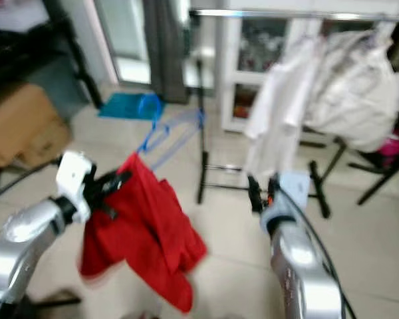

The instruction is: Hang hanger

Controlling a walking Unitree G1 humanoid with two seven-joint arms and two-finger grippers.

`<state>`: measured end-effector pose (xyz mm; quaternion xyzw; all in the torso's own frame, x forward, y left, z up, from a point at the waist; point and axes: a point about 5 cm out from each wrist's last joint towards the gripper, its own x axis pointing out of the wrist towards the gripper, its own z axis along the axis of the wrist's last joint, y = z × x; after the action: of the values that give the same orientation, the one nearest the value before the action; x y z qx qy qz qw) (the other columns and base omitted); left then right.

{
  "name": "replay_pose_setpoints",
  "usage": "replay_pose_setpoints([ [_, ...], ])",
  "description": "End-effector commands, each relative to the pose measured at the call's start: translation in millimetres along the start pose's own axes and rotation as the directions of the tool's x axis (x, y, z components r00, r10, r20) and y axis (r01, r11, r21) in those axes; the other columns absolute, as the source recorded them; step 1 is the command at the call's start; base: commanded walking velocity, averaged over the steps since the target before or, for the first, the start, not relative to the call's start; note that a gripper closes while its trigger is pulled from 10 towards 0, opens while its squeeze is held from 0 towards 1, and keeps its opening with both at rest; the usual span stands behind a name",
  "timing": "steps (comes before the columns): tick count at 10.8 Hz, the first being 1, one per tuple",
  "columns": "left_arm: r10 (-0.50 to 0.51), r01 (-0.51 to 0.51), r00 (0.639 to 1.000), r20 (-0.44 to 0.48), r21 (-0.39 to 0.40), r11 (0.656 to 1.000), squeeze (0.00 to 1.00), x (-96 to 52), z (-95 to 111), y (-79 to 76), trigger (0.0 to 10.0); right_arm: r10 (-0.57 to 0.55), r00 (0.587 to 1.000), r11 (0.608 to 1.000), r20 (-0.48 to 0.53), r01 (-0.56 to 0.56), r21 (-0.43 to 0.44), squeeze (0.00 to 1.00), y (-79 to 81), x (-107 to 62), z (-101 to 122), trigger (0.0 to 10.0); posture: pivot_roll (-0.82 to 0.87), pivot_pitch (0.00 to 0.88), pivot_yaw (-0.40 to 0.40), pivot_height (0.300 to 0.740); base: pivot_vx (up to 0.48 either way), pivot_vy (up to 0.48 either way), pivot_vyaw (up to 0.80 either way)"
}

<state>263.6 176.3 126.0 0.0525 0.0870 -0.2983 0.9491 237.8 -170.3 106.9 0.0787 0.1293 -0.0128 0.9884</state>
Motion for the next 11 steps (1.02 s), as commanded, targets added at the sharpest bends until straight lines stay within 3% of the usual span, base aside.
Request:
replay_pose_setpoints([
  [1, 0.024, -0.025, 1.000, 0.005, 0.046, 0.999, 0.00, 0.3, 9, 6.2, 10.0, 0.018, 1.000, 1.000, 0.020, -0.018, 0.023, 0.00, 9.1, 0.2, 5, 10.0, -0.02, 0.045, 0.064, 0.740, 0.000, 0.000, -0.80],
  [2, 0.003, -0.003, 1.000, -0.008, 0.087, 0.996, 0.00, 4.5, 10, 6.0, 10.0, 0.004, 1.000, 1.000, 0.012, -0.005, 0.024, 0.00, 11.0, -0.3, 4, 10.0, -0.03, 0.067, 0.048, 0.740, 0.000, -0.480, 0.00],
  [3, 0.003, -0.004, 1.000, 0.011, 0.076, 0.997, 0.00, 8.5, 13, 4.2, 10.0, 0.036, 0.999, 0.999, 0.008, -0.036, -0.019, 0.00, 13.6, -4.5, 4, 10.0, -0.04, 0.063, 0.058, 0.740, 0.000, -0.480, 0.00],
  [4, 0.004, -0.004, 1.000, 0.003, 0.065, 0.998, 0.00, 11.1, 9, 0.5, 10.0, -0.010, 1.000, 1.000, 0.017, 0.010, -0.020, 0.00, 1.7, -4.2, 2, 10.0, -0.04, 0.041, 0.063, 0.740, 0.000, -0.480, -0.80],
  [5, -0.024, 0.024, 0.999, 0.032, 0.012, 1.000, 0.00, 11.4, 11, 0.0, 6.7, -0.006, 0.999, 1.000, 0.050, 0.006, 0.001, 0.00, 2.7, 0.2, 9, 10.0, -0.04, 0.036, 0.060, 0.740, 0.000, 0.000, 0.00],
  [6, -0.035, 0.033, 0.999, 0.040, 0.050, 0.998, 0.00, 10.2, 12, 2.5, 1.3, -0.018, 0.999, 1.000, 0.038, 0.019, -0.014, 0.00, 4.2, 3.8, 9, 10.0, -0.04, 0.039, 0.046, 0.740, 0.000, 0.000, 0.00],
  [7, -0.039, 0.038, 0.999, 0.035, 0.022, 0.999, 0.00, 7.6, 13, 5.7, 0.0, 0.022, 0.999, 1.000, 0.046, -0.021, -0.010, 0.00, 9.7, 4.8, 12, 10.0, -0.03, 0.036, 0.042, 0.740, 0.000, 0.000, 0.00],
  [9, -0.096, 0.096, 0.994, 0.053, 0.011, 0.995, 0.00, 4.3, 14, 1.5, 0.0, 0.036, 0.998, 0.998, 0.049, -0.034, -0.045, 0.00, 6.5, 5.7, 11, 10.0, -0.03, 0.024, 0.043, 0.740, 0.000, 0.000, 0.00],
  [11, -0.187, 0.184, 0.979, 0.078, 0.042, 0.982, 0.00, 1.3, 27, 11.4, 0.0, 0.144, 0.987, 0.984, 0.071, -0.135, -0.116, 0.00, 9.2, 8.5, 19, 10.0, -0.03, 0.047, 0.028, 0.740, 0.000, 0.000, 0.00],
])
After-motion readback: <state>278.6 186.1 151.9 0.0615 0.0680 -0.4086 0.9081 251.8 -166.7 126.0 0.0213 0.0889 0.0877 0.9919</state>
